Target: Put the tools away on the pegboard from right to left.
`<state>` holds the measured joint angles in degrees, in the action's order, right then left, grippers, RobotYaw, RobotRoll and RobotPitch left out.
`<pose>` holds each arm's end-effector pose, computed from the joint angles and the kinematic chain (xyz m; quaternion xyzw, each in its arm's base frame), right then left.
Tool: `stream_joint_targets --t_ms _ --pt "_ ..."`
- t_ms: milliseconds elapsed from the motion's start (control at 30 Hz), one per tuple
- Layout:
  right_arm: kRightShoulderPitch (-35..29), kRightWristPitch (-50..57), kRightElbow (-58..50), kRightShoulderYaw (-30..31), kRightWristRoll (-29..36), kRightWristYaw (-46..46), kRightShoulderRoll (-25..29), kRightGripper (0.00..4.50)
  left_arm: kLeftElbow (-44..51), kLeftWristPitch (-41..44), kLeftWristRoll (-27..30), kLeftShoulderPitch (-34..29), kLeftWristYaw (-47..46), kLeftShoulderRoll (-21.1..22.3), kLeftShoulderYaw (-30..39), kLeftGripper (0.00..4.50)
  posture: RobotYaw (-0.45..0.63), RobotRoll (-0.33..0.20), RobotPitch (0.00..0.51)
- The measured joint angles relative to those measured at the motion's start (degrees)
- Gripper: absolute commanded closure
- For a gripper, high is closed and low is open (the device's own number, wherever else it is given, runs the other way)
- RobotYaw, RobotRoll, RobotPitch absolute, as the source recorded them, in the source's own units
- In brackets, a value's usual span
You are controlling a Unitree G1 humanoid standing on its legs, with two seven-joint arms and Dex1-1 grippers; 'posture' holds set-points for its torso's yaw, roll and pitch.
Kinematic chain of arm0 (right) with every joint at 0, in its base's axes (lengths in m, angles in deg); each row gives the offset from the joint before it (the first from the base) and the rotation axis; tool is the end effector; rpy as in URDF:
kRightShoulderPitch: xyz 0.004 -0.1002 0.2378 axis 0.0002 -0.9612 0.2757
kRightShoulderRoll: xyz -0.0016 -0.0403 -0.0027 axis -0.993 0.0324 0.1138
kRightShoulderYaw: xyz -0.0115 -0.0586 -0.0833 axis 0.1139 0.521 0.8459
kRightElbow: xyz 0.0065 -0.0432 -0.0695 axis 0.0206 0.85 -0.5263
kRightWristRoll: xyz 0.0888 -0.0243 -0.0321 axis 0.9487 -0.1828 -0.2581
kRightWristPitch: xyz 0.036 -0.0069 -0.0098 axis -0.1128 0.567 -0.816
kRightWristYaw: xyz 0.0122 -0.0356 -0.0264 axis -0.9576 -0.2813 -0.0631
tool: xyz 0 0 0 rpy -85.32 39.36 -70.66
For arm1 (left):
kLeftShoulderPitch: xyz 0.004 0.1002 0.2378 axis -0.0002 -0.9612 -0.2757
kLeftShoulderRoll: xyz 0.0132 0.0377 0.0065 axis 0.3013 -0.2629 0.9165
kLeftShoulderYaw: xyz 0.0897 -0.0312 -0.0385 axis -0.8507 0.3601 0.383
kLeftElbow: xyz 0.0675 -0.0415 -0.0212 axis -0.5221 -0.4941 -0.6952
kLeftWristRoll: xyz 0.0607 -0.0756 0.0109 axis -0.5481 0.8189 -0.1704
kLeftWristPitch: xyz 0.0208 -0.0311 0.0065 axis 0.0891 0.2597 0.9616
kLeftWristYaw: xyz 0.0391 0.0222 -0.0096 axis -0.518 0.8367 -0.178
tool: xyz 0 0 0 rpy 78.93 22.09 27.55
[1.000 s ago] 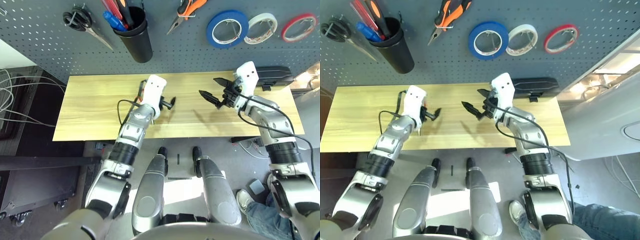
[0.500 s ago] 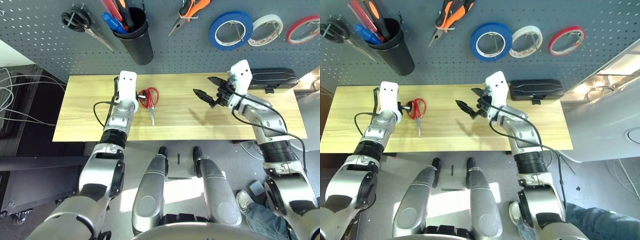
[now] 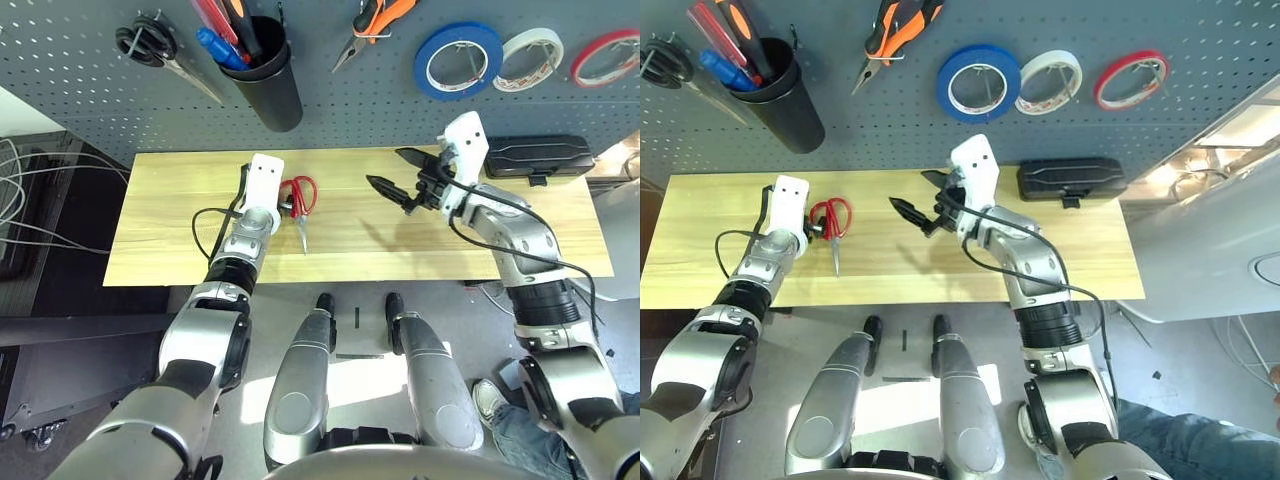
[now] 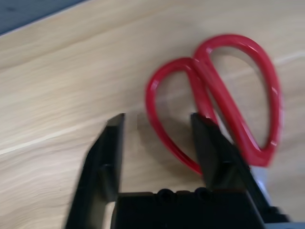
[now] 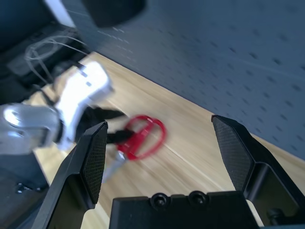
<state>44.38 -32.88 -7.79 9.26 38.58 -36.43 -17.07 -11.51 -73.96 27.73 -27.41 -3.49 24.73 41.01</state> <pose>0.2980 -0.1345 0.1721 -0.0670 -0.0360 0.4575 0.8860 0.3271 0.1823 0.0727 0.1594 0.2216 -0.0441 0.9610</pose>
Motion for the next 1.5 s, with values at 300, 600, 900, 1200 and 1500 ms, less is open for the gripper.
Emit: stream_joint_targets --t_ms 300,600,900,1200,1500 --pt "3.2 -0.3 1.0 1.0 0.0 -1.6 -0.8 0.0 9.4 2.2 1.1 -5.6 0.3 -0.2 1.1 4.47 0.09 0.0 0.423" --pt "5.3 -0.5 1.0 0.9 0.8 -2.2 -0.9 0.0 31.2 -4.9 4.1 -18.4 -0.8 0.8 5.6 4.47 0.1 0.0 0.418" --pt "8.9 0.0 0.3 0.2 2.9 -2.7 -0.9 0.0 47.7 -14.8 6.6 -26.9 -1.8 1.2 10.1 4.47 0.11 0.0 0.408" --pt "14.2 1.5 -1.2 -0.1 6.0 -2.9 -2.8 0.0 51.6 -30.6 7.4 -31.3 2.3 1.8 9.9 4.47 0.12 0.0 0.405" --pt "18.3 1.6 -0.6 -0.3 7.3 -3.3 -4.5 0.0 54.1 -36.0 9.4 -30.2 2.8 2.6 12.0 4.47 0.13 0.0 0.405"
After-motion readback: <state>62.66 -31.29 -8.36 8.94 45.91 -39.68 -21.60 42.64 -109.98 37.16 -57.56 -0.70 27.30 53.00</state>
